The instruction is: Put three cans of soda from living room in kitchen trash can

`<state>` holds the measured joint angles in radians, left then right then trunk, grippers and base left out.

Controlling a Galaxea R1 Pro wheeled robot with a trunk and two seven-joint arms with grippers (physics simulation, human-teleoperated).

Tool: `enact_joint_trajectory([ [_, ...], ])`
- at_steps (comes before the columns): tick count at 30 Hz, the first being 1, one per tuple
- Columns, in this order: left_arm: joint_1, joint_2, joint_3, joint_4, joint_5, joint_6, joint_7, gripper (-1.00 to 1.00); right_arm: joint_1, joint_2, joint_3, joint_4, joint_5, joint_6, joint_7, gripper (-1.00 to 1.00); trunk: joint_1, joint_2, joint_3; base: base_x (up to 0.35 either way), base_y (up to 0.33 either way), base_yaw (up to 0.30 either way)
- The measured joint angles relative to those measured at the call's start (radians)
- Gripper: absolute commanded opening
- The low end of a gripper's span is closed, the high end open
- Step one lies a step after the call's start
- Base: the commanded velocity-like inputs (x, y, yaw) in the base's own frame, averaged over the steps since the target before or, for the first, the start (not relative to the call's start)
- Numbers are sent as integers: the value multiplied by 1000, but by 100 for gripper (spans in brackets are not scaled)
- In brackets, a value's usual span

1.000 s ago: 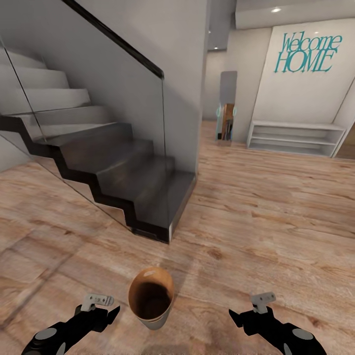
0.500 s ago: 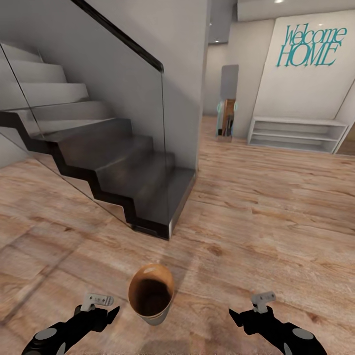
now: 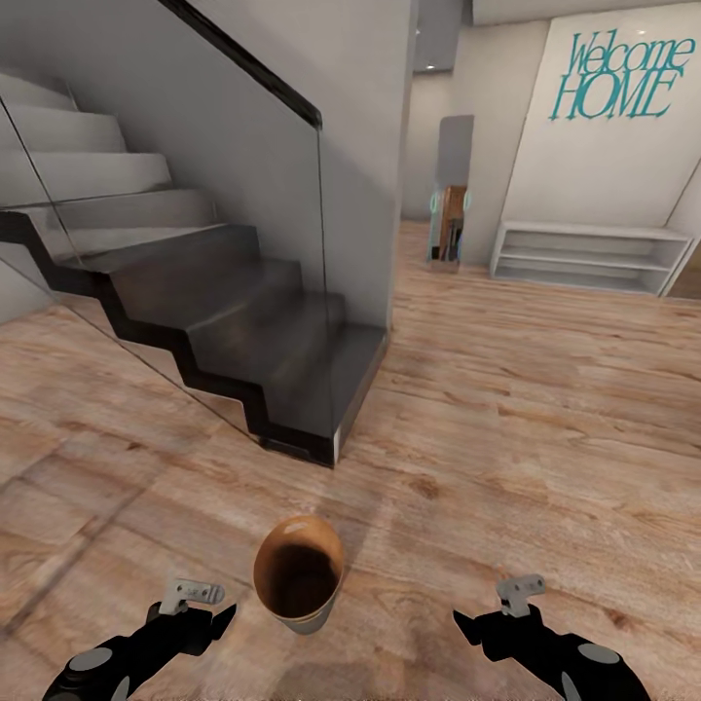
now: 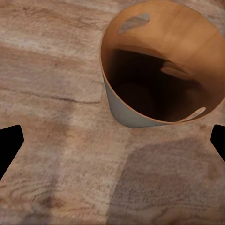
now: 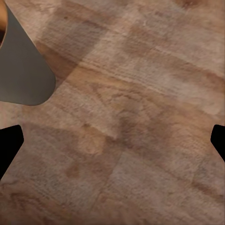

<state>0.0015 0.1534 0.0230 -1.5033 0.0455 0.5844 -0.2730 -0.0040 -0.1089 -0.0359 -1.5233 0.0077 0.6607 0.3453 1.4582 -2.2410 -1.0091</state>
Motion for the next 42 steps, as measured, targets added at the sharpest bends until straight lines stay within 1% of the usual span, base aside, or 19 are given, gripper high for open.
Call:
enact_joint_trajectory([
  [14,0,0,0,1,0,0,0,100,0,0,-1,-1,0,4,0,100,0,0,-23,0,0,0],
  [15,4,5,-6,7,1,6,6,100,6,6,5,4,5,3,3,100,0,0,-23,0,0,0],
  [16,4,5,-6,13,0,11,6,100,11,11,10,10,8,2,3,100,0,0,-23,0,0,0],
  [19,4,5,-6,29,0,28,5,100,28,11,23,27,8,1,3,100,0,0,-23,0,0,0],
  [23,6,-10,-24,52,-9,51,-1,100,29,7,25,49,7,18,4,100,0,0,-23,0,0,0],
  [26,6,-19,-41,69,-9,68,-3,100,29,5,24,66,11,27,4,100,0,0,-23,0,0,0],
  [29,6,-24,-44,85,-7,84,-6,100,29,1,24,75,17,33,4,100,0,0,-23,0,0,0],
  [33,6,-24,-43,106,-6,107,-6,100,29,-4,23,74,15,34,4,100,0,0,-23,0,0,0],
  [35,6,-24,-40,97,-5,118,-7,100,29,-6,21,72,13,34,4,100,0,0,-23,0,0,0],
  [39,6,-21,-38,94,11,139,-8,100,29,-6,20,67,12,35,4,100,0,0,-23,0,0,0],
  [42,6,-19,-38,94,28,138,-8,100,29,-6,19,63,12,36,4,100,0,0,-23,0,0,0],
])
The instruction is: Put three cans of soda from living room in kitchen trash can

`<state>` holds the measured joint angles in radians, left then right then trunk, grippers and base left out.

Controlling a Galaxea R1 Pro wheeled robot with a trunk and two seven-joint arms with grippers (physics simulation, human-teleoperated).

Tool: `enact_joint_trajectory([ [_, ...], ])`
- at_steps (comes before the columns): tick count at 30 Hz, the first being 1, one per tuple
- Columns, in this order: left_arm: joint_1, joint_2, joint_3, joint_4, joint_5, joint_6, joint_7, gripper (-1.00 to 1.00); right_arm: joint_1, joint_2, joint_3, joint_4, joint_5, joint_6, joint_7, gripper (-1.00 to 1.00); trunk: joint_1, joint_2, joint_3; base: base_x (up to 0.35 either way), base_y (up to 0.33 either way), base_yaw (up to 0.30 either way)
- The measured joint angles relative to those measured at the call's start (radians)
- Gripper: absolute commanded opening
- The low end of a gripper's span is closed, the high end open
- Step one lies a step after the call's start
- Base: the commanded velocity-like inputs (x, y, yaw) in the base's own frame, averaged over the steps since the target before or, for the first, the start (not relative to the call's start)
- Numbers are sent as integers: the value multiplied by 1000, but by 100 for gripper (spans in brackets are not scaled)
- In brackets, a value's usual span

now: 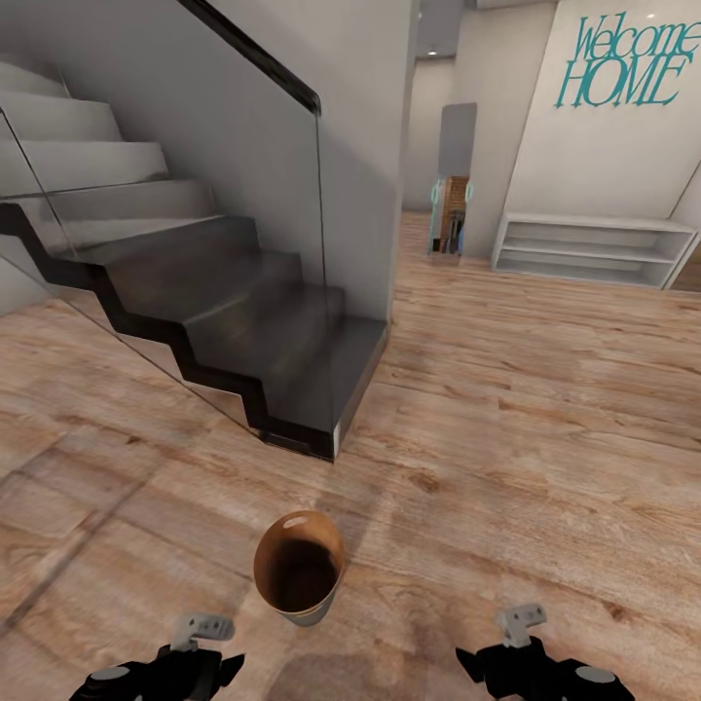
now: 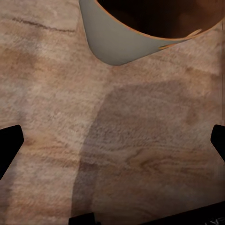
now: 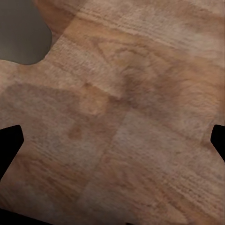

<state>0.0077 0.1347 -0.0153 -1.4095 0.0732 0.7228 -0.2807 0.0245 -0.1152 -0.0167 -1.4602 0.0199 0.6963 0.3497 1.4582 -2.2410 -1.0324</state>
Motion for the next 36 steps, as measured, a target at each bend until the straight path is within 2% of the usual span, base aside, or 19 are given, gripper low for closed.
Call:
enact_joint_trajectory([
  [1,0,1,0,-1,6,0,0,100,0,0,0,-3,0,0,0,100,0,0,0,0,0,0],
  [2,0,3,0,-2,42,0,0,100,0,0,0,-7,1,1,0,100,0,0,0,0,0,0],
  [4,0,3,-1,-3,47,1,0,100,0,-1,0,-14,1,1,0,100,0,0,0,0,0,0],
  [22,0,18,9,-11,48,-8,2,100,0,-3,-9,-66,-2,62,0,100,0,0,0,0,0,0],
  [30,0,19,10,-10,48,-14,2,100,0,-3,-60,-66,-1,54,0,100,0,0,0,0,0,0],
  [32,0,19,10,-11,48,-16,2,100,0,-3,-77,-66,-1,51,0,100,0,0,0,0,0,0],
  [33,0,19,11,-17,48,-18,2,100,0,-4,-100,-67,-1,45,1,100,0,0,0,0,0,0],
  [36,0,26,11,-40,48,-18,2,100,0,-4,-111,-86,-2,27,7,100,0,0,0,0,0,0],
])
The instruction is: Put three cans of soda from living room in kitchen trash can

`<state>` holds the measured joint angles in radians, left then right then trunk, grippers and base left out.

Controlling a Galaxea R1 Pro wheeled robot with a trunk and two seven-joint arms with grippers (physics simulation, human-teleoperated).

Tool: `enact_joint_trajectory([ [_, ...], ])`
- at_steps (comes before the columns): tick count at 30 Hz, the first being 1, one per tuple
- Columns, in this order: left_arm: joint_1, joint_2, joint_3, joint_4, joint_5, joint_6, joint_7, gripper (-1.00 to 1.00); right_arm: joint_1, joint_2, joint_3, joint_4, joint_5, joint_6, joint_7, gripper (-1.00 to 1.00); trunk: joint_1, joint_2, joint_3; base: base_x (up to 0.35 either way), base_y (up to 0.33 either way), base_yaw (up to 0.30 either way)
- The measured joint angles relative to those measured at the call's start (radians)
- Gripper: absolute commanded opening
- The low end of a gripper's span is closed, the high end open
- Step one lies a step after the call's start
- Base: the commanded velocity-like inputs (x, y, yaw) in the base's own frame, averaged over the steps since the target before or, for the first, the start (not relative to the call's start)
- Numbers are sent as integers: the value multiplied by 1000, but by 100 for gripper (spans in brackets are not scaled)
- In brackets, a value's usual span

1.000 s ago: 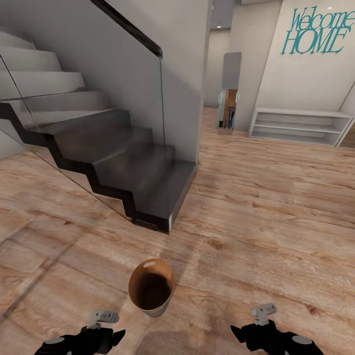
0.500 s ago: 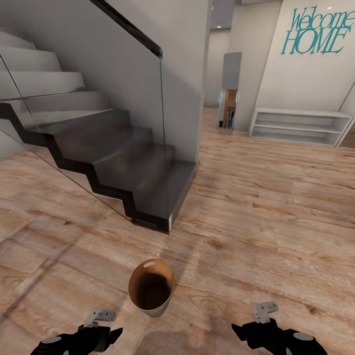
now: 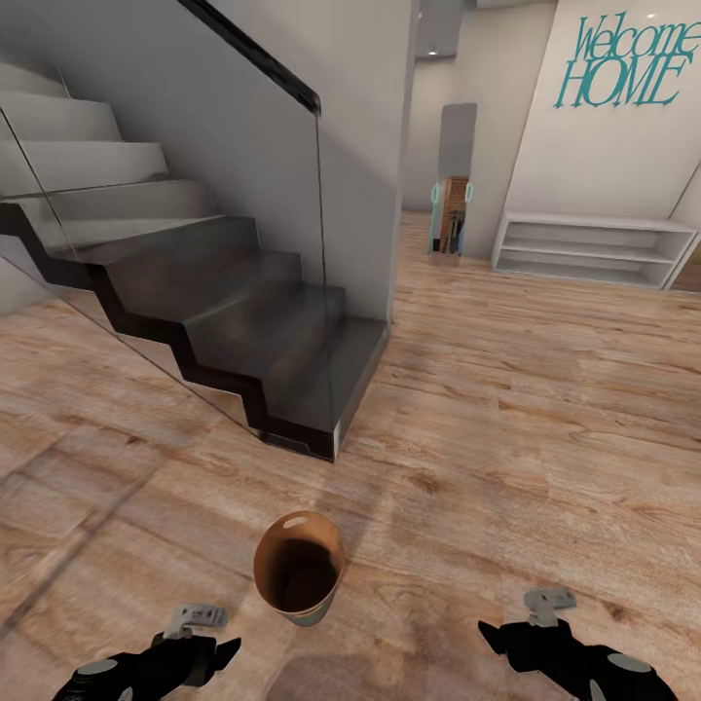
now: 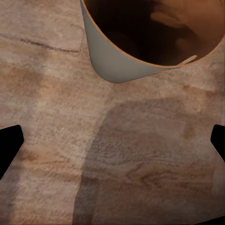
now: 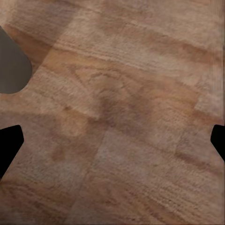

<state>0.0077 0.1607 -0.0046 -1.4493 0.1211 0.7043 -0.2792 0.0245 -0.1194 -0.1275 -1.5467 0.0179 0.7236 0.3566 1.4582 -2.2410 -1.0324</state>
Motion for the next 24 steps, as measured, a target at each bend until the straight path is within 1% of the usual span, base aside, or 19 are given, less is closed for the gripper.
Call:
enact_joint_trajectory([
  [1,-1,14,0,-12,0,-1,1,100,0,0,-2,-10,0,-12,16,100,0,0,0,0,0,0],
  [2,-1,18,0,-15,1,-1,0,100,0,0,-3,-12,0,-15,23,100,0,0,0,0,0,0],
  [3,-1,29,0,-23,1,-2,-1,100,0,0,-4,-16,0,-25,40,100,0,0,0,0,0,0],
  [6,-1,38,0,-31,2,-3,-16,100,0,0,-4,-18,0,-53,57,100,0,0,0,0,0,0],
  [8,-1,40,0,-33,2,-3,-37,100,0,0,-4,-19,0,-68,61,100,0,0,0,0,0,0],
  [9,-1,42,0,-34,2,-3,-65,100,0,0,-4,-19,1,-77,63,100,0,0,0,0,0,0],
  [11,-2,43,0,-35,1,-4,-97,100,0,0,-4,-19,2,-82,64,100,0,0,0,0,0,0],
  [14,-3,43,0,-35,-1,-5,-115,100,0,0,-4,-19,5,-84,65,100,0,0,0,0,0,0],
  [18,-3,43,0,-34,-3,-5,-120,100,0,0,-4,-19,6,-85,65,100,0,0,0,97,0,0],
  [24,-3,43,0,-33,-6,-5,-120,100,0,0,-4,-19,7,-85,65,100,0,0,0,294,0,0],
])
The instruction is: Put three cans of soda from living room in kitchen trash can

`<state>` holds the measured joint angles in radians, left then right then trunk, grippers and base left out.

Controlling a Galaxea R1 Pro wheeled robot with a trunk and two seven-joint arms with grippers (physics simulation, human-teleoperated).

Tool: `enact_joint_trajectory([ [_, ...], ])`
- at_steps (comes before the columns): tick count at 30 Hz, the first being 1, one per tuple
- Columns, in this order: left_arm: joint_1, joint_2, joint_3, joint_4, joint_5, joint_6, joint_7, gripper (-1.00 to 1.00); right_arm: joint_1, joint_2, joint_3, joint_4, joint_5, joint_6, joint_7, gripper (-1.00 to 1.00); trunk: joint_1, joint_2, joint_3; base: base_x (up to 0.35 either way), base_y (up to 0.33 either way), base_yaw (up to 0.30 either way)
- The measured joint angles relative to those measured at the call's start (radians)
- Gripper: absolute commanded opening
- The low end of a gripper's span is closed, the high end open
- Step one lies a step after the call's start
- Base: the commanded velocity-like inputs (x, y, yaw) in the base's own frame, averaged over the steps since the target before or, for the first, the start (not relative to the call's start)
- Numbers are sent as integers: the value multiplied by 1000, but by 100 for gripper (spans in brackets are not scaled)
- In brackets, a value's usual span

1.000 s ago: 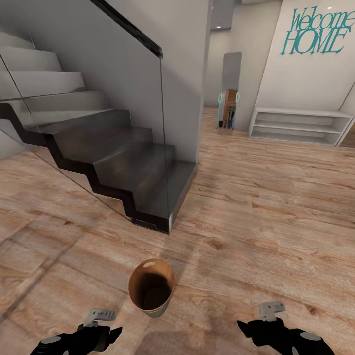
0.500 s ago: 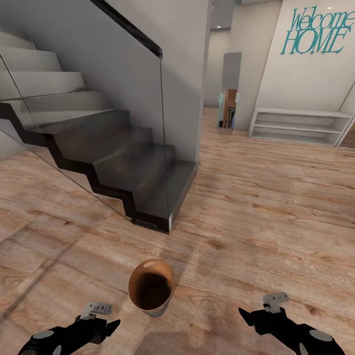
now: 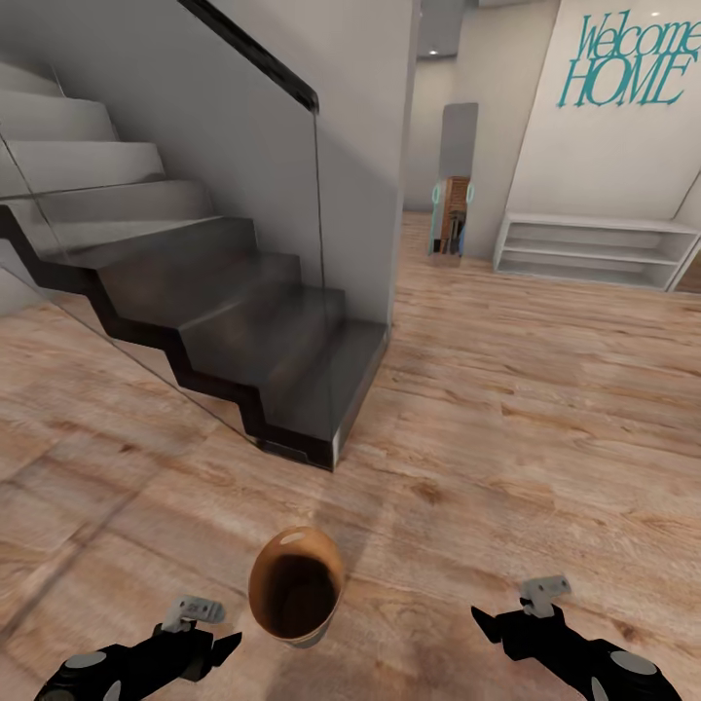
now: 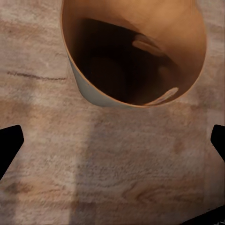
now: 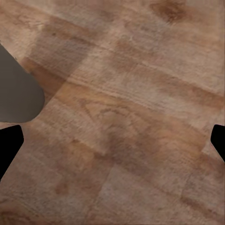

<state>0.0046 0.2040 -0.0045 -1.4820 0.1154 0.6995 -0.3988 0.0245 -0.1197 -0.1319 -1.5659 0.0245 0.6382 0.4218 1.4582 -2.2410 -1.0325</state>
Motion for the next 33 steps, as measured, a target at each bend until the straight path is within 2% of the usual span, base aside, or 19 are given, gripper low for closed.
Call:
enact_joint_trajectory([
  [6,0,0,1,0,0,1,0,100,0,0,0,0,0,0,0,100,0,0,0,209,0,0],
  [17,0,0,1,0,1,2,0,100,0,0,0,1,0,8,0,100,0,0,-1,18,0,7],
  [33,0,0,1,0,1,2,0,100,0,2,0,1,0,2,0,100,0,0,-10,0,0,221],
])
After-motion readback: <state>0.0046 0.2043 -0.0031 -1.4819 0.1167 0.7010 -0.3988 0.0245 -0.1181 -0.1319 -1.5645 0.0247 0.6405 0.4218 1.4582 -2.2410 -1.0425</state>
